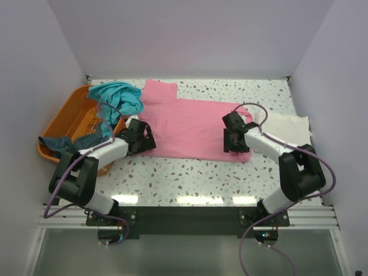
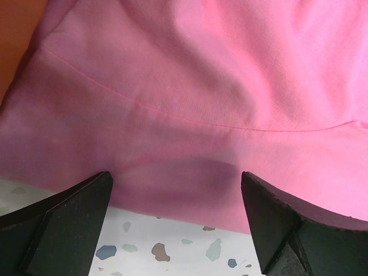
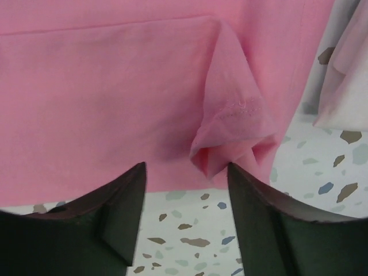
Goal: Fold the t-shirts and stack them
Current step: Fold the tshirt
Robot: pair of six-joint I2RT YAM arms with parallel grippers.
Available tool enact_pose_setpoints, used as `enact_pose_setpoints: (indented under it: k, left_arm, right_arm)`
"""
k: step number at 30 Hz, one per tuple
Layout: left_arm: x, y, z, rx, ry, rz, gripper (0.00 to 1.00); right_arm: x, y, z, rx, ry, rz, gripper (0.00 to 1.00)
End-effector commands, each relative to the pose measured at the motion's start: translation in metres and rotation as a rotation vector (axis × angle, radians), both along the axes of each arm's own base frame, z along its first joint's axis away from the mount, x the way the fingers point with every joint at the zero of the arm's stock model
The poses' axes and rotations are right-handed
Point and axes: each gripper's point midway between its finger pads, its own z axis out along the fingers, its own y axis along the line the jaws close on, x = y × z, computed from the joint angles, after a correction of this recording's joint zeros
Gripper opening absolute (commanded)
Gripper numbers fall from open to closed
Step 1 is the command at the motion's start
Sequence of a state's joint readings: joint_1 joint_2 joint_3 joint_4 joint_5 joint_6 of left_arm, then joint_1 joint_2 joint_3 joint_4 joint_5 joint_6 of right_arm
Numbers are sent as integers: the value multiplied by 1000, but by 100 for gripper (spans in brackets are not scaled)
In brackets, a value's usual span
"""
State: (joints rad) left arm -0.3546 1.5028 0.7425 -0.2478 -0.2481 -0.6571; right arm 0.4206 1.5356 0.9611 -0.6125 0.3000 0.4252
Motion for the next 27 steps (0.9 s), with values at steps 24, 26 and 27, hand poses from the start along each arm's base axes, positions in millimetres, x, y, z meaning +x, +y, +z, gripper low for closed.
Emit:
enact_pose_setpoints:
  k: [24,26,27]
  left_arm:
    - [-23,23,-10,75,67,25,100]
    - [-24,26,-11,81,71,36,100]
    - [-24,26,-13,81,74,36,100]
  right_arm:
    - [23,-69,26,-220,-29,-116,0]
    - [20,-81,28,-266,7,-66,0]
    - [20,-79,26,-257,25,-33,0]
